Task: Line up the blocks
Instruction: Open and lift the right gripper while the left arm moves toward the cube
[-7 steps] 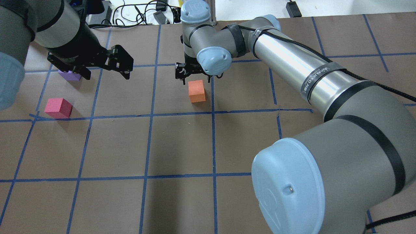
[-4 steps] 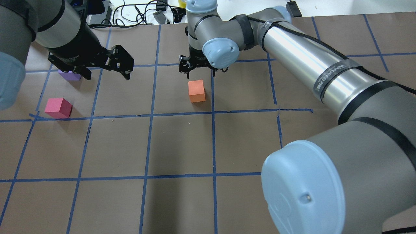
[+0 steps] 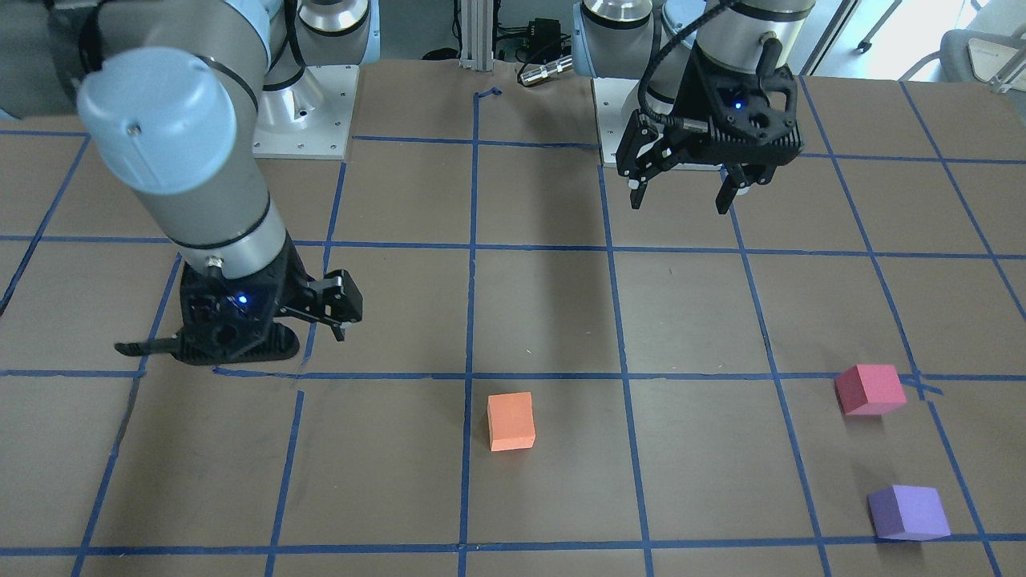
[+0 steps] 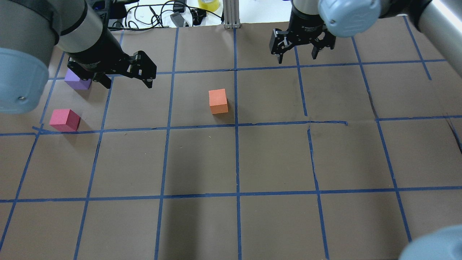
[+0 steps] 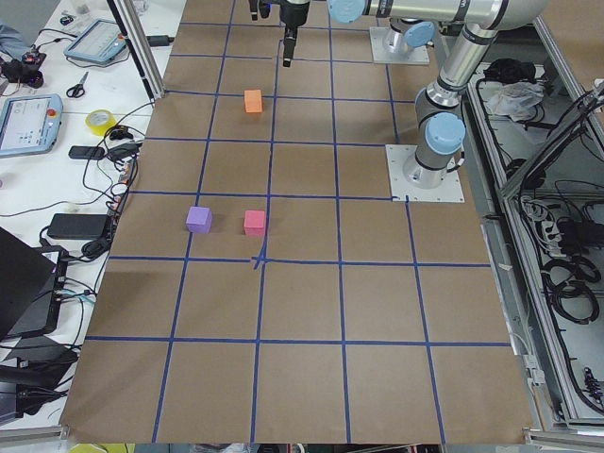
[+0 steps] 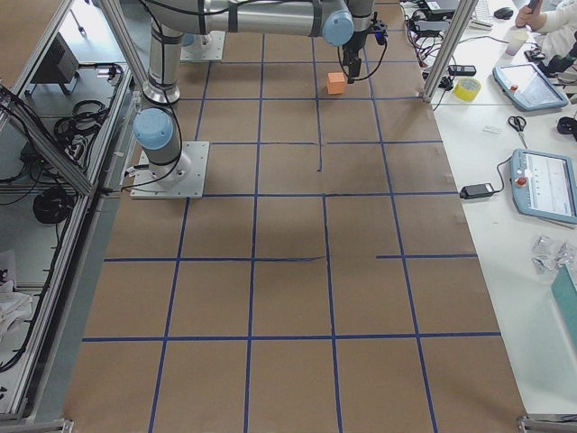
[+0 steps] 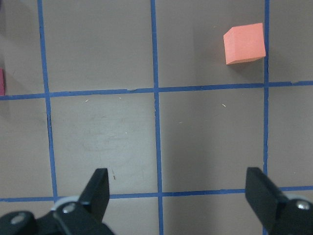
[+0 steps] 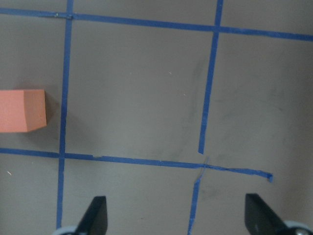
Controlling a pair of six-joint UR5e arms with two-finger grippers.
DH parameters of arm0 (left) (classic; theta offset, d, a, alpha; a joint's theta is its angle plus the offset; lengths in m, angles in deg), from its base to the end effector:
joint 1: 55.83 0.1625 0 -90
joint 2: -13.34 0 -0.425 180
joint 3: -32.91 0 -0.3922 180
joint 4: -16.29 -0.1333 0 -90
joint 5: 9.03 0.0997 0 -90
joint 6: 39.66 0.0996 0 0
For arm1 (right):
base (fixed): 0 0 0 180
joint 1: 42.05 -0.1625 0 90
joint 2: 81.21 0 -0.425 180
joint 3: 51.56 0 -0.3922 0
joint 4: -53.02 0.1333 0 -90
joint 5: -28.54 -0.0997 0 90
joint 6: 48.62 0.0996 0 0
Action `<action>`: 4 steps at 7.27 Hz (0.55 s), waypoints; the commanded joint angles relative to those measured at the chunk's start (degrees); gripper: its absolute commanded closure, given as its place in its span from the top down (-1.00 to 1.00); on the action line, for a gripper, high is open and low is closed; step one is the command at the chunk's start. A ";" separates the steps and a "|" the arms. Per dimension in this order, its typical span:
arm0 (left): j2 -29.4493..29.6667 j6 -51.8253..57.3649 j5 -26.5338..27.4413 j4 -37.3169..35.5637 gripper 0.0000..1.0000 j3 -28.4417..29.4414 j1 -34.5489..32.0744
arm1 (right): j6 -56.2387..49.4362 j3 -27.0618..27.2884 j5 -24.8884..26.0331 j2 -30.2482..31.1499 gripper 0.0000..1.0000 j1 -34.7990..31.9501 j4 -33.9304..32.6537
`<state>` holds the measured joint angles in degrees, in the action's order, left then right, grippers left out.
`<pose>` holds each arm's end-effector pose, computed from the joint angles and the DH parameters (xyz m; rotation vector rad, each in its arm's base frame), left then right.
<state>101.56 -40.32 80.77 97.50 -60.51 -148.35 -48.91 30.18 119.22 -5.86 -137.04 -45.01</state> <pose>-0.1551 -0.4838 0.4897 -0.0511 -3.1281 0.1952 0.1838 -0.5860 0.4333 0.1439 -3.1273 0.0455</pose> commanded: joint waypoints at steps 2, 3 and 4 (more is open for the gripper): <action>13.86 -0.67 -0.42 -11.18 1.00 -0.27 -0.03 | -0.77 17.02 0.72 17.69 1.00 2.53 0.47; 18.51 -1.10 -0.60 -16.99 1.00 -0.27 -0.55 | -0.76 17.05 1.60 18.33 1.00 2.27 3.43; 22.65 -1.89 -2.34 -23.75 1.00 -0.27 -1.42 | -0.76 16.52 1.60 18.42 1.00 2.44 5.03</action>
<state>118.71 -41.45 79.84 81.72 -60.72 -148.94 -49.69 46.39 120.49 11.53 -134.70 -42.21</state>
